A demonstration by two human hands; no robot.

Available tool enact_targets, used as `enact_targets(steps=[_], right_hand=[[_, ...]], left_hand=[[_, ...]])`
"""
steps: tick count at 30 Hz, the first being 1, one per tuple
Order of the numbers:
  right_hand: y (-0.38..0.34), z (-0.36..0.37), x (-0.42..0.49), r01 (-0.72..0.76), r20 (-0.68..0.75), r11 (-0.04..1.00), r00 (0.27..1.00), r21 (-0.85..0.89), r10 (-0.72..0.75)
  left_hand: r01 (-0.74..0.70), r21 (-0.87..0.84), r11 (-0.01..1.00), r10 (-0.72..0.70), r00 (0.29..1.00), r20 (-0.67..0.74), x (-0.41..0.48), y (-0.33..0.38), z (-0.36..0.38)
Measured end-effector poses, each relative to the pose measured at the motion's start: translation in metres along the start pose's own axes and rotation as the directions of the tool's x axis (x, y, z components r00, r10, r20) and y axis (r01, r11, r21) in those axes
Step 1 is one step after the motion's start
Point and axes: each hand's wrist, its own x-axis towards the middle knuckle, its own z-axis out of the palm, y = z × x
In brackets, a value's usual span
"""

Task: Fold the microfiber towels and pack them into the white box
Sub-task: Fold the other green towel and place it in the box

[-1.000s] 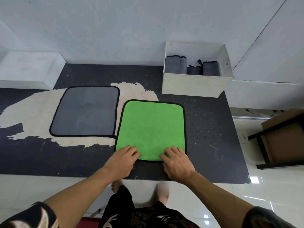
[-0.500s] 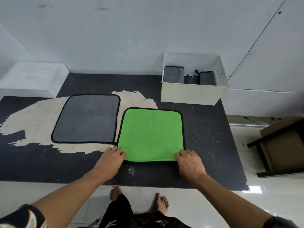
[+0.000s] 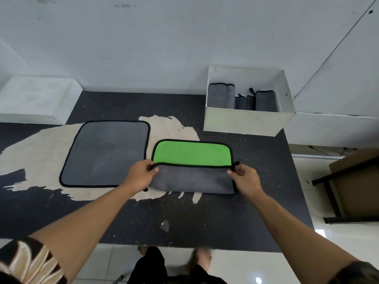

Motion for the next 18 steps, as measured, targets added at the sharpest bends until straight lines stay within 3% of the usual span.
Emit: enact_targets(steps=[3, 6, 13, 18], right_hand=[[0.005, 0.012, 0.012, -0.113, -0.047, 0.993, 0.992, 0.016, 0.113], [0.003, 0.016, 0.021, -0.118, -0.049, 0.992, 0.992, -0.046, 0.116], [-0.027, 0.013, 0.056, -0.157, -0.151, 0.986, 0.975, 0.051, 0.163], [-0.035, 0.018, 0.078, -0.225, -0.09, 0.969, 0.972, -0.102, 0.216]], left_hand=[[0.018, 0.082, 0.996, -0.014, 0.998, -0.056, 0.013, -0.005, 0.007], [0.005, 0.148, 0.989, 0.009, 0.996, -0.089, 0.026, -0.008, 0.01], [-0.094, 0.105, 0.99, 0.115, 0.97, -0.213, 0.063, 0.014, 0.002], [0.041, 0.198, 0.979, -0.046, 0.999, 0.022, 0.089, 0.017, 0.003]])
